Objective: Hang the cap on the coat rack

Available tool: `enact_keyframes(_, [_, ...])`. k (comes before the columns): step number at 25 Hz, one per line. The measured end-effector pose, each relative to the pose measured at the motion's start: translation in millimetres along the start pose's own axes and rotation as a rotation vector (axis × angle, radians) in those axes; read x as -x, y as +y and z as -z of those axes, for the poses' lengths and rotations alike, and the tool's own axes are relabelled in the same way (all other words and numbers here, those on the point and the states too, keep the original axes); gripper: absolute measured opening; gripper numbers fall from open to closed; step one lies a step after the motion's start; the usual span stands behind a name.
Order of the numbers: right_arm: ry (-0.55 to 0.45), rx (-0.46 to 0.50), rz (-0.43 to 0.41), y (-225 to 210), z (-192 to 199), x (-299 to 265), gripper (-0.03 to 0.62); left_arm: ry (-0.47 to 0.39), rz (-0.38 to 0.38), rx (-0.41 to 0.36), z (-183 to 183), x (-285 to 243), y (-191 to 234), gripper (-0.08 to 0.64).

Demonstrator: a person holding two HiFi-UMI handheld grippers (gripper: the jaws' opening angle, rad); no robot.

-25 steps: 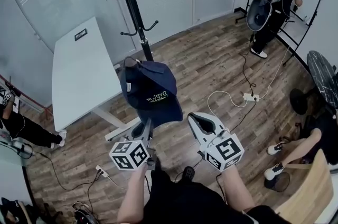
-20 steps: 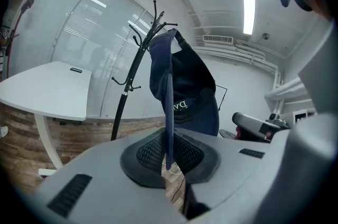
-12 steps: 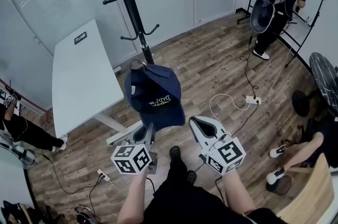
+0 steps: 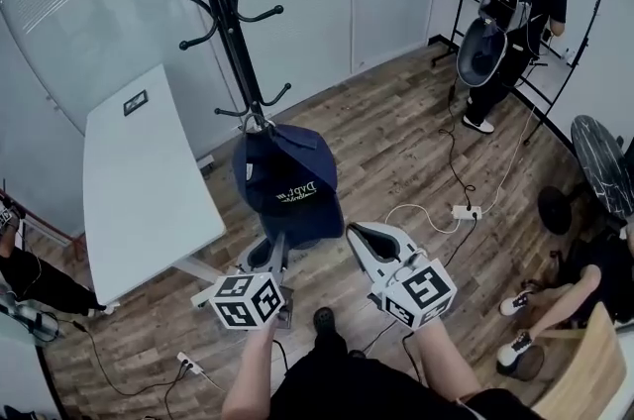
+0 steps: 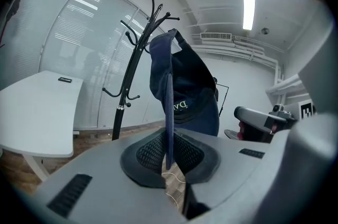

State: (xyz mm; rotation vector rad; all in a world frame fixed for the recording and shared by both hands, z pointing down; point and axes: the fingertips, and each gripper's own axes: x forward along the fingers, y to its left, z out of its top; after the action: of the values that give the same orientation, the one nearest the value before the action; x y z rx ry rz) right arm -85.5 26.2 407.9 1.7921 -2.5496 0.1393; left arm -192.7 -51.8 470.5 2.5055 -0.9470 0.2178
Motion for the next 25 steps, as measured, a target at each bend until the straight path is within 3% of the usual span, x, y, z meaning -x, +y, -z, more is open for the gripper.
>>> enact_keyframes(10, [-0.012,0.047,0.047,-28,-19,-49,0.032,-0.025,0.065,-0.042,-49,-57,23,0.029])
enact_keyframes(18, [-0.012,0.025,0.087,-48,-17,-71,0.032,-0.046,0.078,-0.063,-78,-87,38,0.029])
enact_keyframes(25, [-0.023,0.022,0.036,-69,-24,-93,0.032,-0.047,0.051,-0.069,-85,-108,37,0.029])
